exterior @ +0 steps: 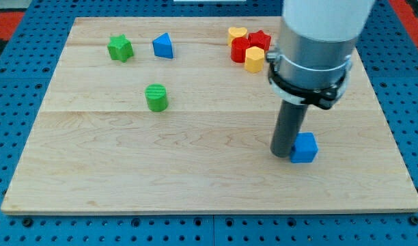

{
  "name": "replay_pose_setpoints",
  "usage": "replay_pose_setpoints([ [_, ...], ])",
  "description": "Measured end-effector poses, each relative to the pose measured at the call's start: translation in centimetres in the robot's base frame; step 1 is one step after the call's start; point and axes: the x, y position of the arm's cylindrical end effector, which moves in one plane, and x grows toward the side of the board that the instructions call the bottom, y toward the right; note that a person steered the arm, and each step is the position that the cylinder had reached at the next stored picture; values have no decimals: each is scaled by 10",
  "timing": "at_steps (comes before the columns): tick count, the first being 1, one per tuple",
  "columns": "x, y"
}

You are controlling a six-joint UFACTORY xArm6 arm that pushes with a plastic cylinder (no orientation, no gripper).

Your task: Slide the green circle to the left side of the blue cube

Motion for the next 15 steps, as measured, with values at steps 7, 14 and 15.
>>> replay_pose_setpoints([
  [7, -147, -244],
  [14, -28, -144],
  [15, -14, -118],
])
